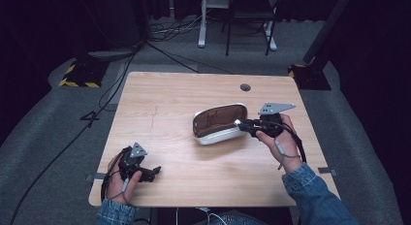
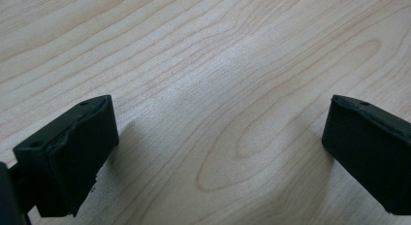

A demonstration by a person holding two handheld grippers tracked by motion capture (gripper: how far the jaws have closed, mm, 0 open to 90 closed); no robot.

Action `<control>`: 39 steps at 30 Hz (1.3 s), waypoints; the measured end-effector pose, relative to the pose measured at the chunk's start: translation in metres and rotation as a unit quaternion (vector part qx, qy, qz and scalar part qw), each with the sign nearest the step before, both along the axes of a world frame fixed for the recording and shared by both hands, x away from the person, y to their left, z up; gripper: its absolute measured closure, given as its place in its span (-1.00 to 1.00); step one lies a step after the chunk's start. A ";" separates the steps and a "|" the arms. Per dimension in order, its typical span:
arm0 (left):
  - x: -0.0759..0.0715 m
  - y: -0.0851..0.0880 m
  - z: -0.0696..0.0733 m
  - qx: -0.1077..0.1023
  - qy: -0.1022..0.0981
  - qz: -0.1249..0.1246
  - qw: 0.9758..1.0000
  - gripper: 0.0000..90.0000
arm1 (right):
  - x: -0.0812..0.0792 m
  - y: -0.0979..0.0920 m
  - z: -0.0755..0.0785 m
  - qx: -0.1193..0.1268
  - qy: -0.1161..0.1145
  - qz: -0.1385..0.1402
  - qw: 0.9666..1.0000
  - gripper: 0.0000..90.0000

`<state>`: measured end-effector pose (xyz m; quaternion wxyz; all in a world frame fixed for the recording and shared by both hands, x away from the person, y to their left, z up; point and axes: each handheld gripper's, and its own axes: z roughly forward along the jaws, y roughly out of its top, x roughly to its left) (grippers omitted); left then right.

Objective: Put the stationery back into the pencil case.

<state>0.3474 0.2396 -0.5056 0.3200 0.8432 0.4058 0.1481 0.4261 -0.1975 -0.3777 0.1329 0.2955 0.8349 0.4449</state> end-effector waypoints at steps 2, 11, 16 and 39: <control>0.000 0.000 0.000 0.000 0.000 0.000 1.000 -1.00 | 0.005 0.004 -0.001 0.000 -0.004 0.007 1.000 0.64; 0.000 0.000 0.000 0.000 0.000 0.000 1.000 -1.00 | 0.022 0.017 -0.008 -0.011 -0.007 -0.003 1.000 0.64; 0.000 0.000 0.000 0.000 0.000 0.000 1.000 -1.00 | 0.029 0.027 -0.013 -0.010 -0.003 -0.001 1.000 0.64; 0.000 0.000 0.000 0.000 0.000 0.000 1.000 -1.00 | 0.057 0.055 -0.041 -0.056 0.019 -0.015 0.998 0.64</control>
